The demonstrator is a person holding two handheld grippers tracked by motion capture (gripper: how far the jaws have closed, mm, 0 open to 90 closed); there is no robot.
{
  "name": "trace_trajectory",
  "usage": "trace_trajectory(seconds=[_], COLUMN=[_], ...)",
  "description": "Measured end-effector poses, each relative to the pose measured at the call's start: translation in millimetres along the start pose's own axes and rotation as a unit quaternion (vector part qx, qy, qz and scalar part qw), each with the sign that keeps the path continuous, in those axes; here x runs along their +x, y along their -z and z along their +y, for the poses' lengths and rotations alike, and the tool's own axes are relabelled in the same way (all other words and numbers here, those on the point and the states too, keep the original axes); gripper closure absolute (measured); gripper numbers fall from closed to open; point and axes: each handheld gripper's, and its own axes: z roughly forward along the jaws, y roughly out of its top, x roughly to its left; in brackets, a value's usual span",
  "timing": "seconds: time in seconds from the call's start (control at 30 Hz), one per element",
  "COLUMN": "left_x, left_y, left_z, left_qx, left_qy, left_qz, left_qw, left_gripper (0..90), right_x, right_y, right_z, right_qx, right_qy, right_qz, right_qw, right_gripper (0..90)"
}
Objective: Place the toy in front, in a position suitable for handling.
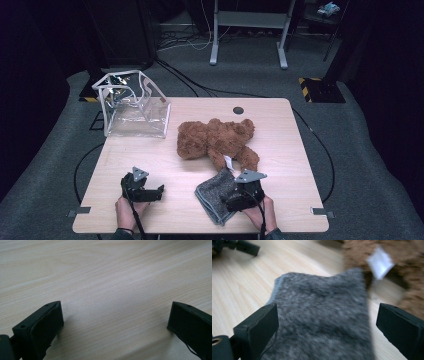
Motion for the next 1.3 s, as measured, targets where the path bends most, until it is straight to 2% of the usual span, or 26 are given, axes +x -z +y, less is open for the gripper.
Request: trace_trajectory(seconds=[0.13,0.2,0.33,0.4,0.43,0.47,0.5,0.53,0.57,0.63,0.67,0.77,0.93,1.3], left_x=[-0.1,-0.1,-0.2,-0.2,-0.2,-0.2,-0.4,-0.4,-0.3,-0.5,-0.5,-0.5,-0.4,-0.5], left_y=[0.0,0.0,-0.1,-0.1,-0.1,-0.1,-0.1,-0.1,-0.1,-0.2,-0.2,-0.2,-0.1,-0.2], left_z=[0.0,0.0,0.0,-0.1,-0.1,-0.1,-0.1,-0.1,-0.1,-0.1,-0.2,-0.1,-0.1,-0.1], left_qx=[0.0,0.0,0.0,-0.001,0.0,0.0,-0.001,-0.001,-0.001,-0.002,-0.002,-0.002,-0.001,-0.002], left_qy=[0.001,0.001,0.001,0.001,0.0,0.0,0.001,0.001,0.001,0.002,0.002,0.002,0.002,0.002], left_qz=[0.0,0.0,0.0,0.0,0.0,0.0,0.0,0.0,0.0,0.0,0.0,0.0,0.0,0.0], left_qw=[1.0,1.0,1.0,1.0,1.0,1.0,1.0,1.0,1.0,1.0,1.0,1.0,1.0,1.0], left_gripper=[0.0,0.0,0.0,0.0,0.0,0.0,0.0,0.0,0.0,0.0,0.0,0.0,0.0,0.0], right_x=[5.2,3.3,-0.1,0.4,0.9,0.9,-1.4,-1.4,-3.5,-5.7,-6.8,-7.4,-7.5,-18.5], right_y=[-13.0,-24.8,-32.7,-32.8,-32.0,-32.0,-30.3,-30.3,-29.1,-27.7,-26.2,-25.6,-19.1,9.1], right_z=[1.4,-1.2,-8.0,-9.9,-11.5,-11.5,-13.0,-13.0,-13.9,-15.1,-15.8,-16.5,-17.2,-17.4], right_qx=[0.02,0.044,0.064,0.06,0.053,0.053,0.048,0.048,0.047,0.043,0.046,0.039,0.03,0.0], right_qy=[0.009,0.012,0.007,0.005,0.002,0.002,-0.001,-0.001,0.003,-0.005,-0.015,-0.014,-0.021,-0.035], right_qz=[0.008,0.009,0.004,0.002,-0.012,-0.012,-0.014,-0.014,-0.012,-0.014,-0.006,-0.008,-0.008,-0.02], right_qw=[0.9997,0.9989,0.9979,0.9982,0.9985,0.9985,0.9987,0.9987,0.9988,0.999,0.9988,0.9991,0.9993,0.9992], right_gripper=[8.8,16.2,29.7,32.8,41.8,41.8,52.8,52.8,58.2,67.0,72.3,76.9,79.0,79.6])
